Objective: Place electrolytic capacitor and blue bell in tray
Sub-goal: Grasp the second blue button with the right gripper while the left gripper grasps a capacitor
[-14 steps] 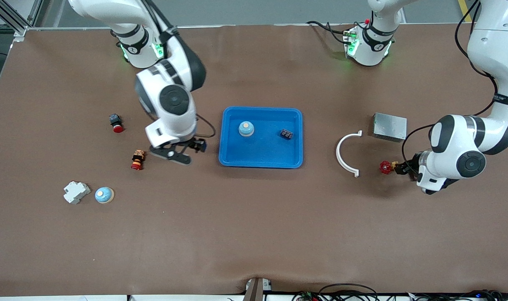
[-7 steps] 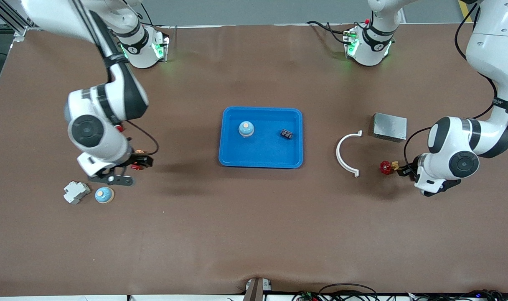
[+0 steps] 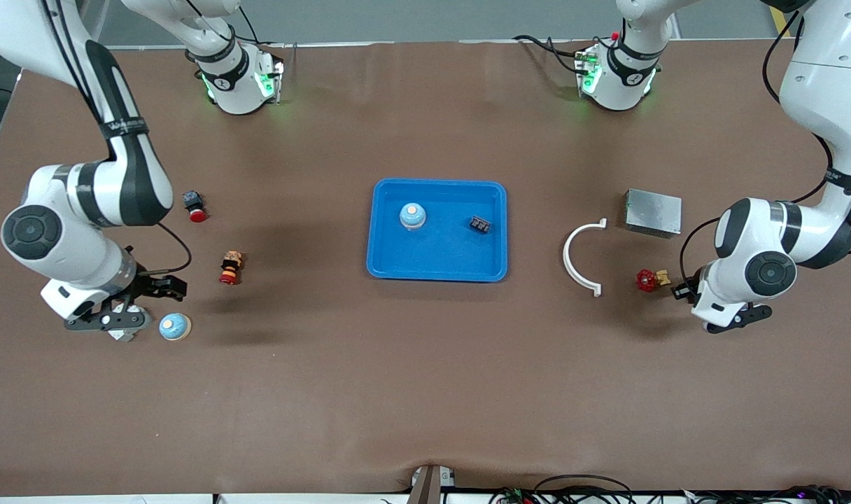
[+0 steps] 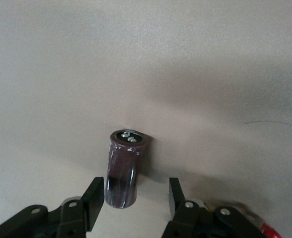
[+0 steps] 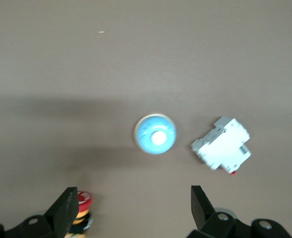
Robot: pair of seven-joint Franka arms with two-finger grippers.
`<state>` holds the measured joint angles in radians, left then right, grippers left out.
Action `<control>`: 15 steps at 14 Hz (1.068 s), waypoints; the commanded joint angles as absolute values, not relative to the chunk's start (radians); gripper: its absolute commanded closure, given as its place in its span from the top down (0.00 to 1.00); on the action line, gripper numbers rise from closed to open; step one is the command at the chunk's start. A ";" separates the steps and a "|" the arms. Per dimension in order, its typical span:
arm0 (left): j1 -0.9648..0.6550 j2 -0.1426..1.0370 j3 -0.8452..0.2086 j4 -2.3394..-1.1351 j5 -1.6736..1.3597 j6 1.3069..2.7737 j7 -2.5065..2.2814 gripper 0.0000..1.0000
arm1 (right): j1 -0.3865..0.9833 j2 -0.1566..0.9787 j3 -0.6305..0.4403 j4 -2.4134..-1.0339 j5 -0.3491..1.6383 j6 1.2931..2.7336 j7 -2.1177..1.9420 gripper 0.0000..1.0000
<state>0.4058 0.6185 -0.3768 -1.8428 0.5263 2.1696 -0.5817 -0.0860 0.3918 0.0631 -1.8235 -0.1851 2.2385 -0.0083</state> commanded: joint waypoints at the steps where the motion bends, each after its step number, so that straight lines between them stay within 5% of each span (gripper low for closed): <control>1: 0.433 0.634 -0.388 -1.833 0.548 2.183 -0.555 0.62 | -0.136 0.484 0.084 -1.770 -0.196 2.287 -0.049 1.00; 7: 0.488 0.650 -0.388 -1.833 0.551 2.253 -0.492 0.59 | -0.156 0.612 0.086 -1.689 -0.129 2.319 -0.051 1.00; 14: 0.479 0.655 -0.390 -1.832 0.534 2.258 -0.511 0.01 | -0.172 0.676 0.086 -1.695 -0.126 2.433 -0.066 1.00; 15: 0.479 0.650 -0.394 -1.833 0.526 2.258 -0.514 0.00 | -0.179 0.687 0.086 -1.698 -0.124 2.453 -0.069 1.00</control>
